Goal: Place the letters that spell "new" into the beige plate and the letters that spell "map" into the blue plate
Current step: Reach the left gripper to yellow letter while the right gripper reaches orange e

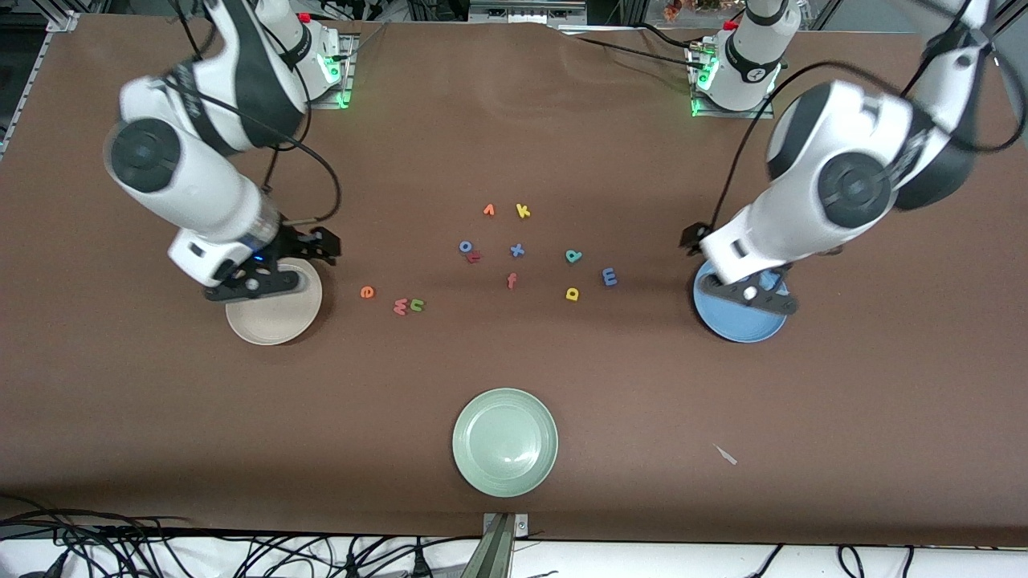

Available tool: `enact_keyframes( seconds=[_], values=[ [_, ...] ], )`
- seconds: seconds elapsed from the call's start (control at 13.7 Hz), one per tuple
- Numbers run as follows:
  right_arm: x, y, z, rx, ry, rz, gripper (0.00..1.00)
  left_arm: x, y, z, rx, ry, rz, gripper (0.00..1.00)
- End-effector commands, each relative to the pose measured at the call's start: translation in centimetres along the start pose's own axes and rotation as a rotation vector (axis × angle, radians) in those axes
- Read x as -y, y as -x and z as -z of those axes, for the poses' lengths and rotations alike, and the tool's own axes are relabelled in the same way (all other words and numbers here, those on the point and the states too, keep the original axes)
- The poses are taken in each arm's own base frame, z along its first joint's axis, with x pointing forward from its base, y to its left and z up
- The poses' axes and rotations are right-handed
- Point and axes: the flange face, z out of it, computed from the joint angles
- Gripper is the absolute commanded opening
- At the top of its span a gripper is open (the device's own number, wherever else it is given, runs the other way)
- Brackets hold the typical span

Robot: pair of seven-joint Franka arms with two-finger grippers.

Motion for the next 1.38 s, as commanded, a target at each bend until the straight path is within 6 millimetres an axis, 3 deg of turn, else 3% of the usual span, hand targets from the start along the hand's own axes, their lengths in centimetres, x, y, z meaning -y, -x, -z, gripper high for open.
enact_keyframes(
  seconds=[0.0,0.22,0.36,0.58,0.8,0.95,1.09,1.24,1.31],
  values=[
    [2.0,-1.7,-3.0,-0.029,0.040,-0.045,1.00,-4.8,-3.0,-4.4,-0.011,0.024,-0.026,1.00],
    [2.9,-2.9,-6.2,-0.041,0.028,-0.040,1.00,-8.5,-5.1,-9.0,-0.079,0.042,-0.026,1.00],
    [2.7,-3.6,-9.4,-0.035,0.024,-0.044,1.00,-10.8,-6.1,-12.8,-0.094,0.050,-0.018,1.00],
    [2.1,-4.2,-12.4,-0.028,0.021,-0.056,1.00,-15.1,-5.7,-15.5,-0.108,0.048,0.086,1.00],
    [2.1,-4.7,-15.7,-0.043,0.012,-0.067,1.00,-15.2,-6.6,-18.9,-0.130,0.047,0.089,1.00],
    [1.9,-4.6,-17.5,-0.037,0.013,-0.076,1.00,-17.4,-6.2,-21.5,-0.138,0.050,0.069,1.00],
    [1.5,-4.1,-18.7,-0.015,0.018,-0.081,1.00,-17.0,-5.7,-22.6,-0.119,0.041,0.074,0.99],
    [1.0,-3.3,-19.4,0.012,0.026,-0.086,1.00,-17.3,-5.4,-23.2,-0.106,0.038,0.073,0.86],
    [0.8,-2.8,-19.6,0.022,0.030,-0.089,1.00,-17.2,-5.1,-23.7,-0.096,0.034,0.071,0.86]
  ],
)
